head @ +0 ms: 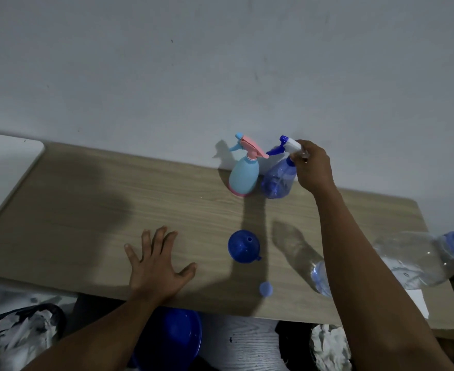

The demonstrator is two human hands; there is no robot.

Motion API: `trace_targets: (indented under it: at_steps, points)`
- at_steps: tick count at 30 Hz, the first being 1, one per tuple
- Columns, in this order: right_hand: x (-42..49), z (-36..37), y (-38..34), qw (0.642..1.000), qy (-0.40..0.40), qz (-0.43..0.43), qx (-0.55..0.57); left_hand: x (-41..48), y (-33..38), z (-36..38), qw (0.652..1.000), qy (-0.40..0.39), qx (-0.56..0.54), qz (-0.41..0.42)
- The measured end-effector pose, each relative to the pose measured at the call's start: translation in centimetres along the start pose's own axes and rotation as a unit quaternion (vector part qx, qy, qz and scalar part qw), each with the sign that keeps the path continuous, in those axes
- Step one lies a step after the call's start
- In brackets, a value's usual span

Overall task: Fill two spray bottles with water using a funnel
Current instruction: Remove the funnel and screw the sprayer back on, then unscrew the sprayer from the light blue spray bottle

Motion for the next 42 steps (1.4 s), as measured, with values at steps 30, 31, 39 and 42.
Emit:
trace_targets:
  at_steps: [30,31,39,42]
  points:
    - [-3.9,6.6,-1.4,0.994,0.069,0.007,0.089,13.7,14.3,-10.1,0.937,0.022,-0.301,0.176]
    - [-3.8,6.8,-1.6,0.994,0.065,0.005,0.086,14.2,15.1,-10.3,0.937,0.010,-0.296,0.182]
    - [-3.7,6.6,-2.2,0.994,0.084,0.016,0.071,14.1,15.9,-10.1,0.939,-0.013,-0.268,0.214]
    - [-4.4,6.5,-2.3,0.992,0.087,0.012,0.086,12.8,15.6,-10.5,0.938,0.004,-0.254,0.234]
Point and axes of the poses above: each hand's wrist, its own x-axis towards the middle knuckle, its own z-axis out of the palm, y = z × x, the point moved 9 cm from there along x, towards the middle knuckle, and after that the axes turned 4 degrees about -y, right-handed, at the moved point
